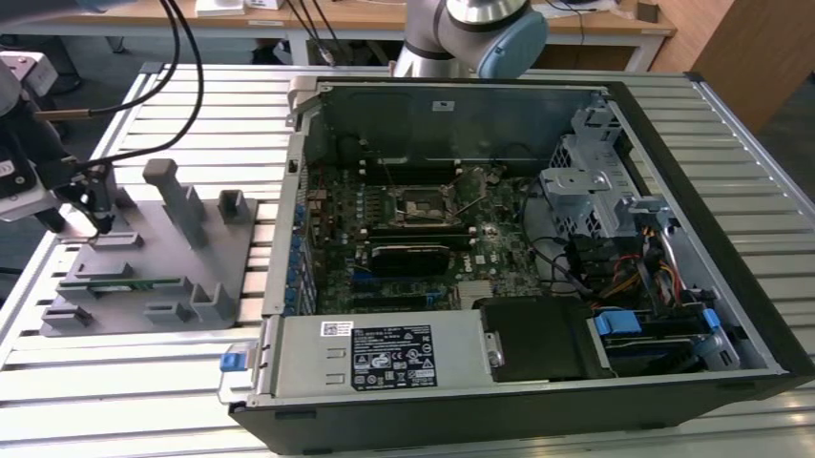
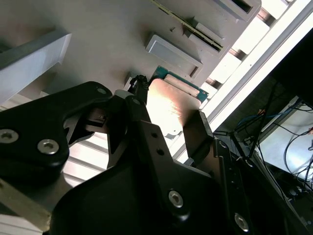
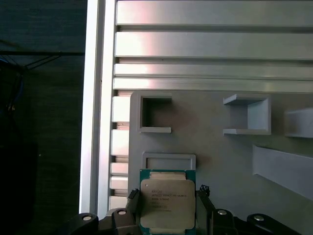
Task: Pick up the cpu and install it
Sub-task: 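Pick up the cpu and move it towards the insertion slot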
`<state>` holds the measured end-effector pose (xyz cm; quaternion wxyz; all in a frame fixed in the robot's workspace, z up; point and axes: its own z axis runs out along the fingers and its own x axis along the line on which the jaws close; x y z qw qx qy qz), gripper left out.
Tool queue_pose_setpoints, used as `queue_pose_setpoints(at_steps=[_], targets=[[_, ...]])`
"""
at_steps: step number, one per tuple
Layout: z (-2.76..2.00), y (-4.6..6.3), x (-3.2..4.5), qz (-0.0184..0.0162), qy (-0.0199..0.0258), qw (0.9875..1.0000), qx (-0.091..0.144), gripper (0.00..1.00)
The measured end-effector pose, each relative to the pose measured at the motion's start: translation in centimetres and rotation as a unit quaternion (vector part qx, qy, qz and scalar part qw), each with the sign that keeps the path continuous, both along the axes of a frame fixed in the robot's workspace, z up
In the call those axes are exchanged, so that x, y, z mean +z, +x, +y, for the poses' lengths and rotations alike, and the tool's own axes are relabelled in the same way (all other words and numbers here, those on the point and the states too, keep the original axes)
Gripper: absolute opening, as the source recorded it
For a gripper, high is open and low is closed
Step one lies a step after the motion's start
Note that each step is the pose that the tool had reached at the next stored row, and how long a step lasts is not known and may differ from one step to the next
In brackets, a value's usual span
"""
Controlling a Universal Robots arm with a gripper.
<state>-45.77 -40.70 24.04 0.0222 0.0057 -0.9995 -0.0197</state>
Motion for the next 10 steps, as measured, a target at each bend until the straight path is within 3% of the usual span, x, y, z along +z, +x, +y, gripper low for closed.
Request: queue_pose_setpoints(at_steps=[10], targets=[[0.01, 0.0, 0.21, -0.0001, -0.0003, 1.0, 0.0, 0.54]])
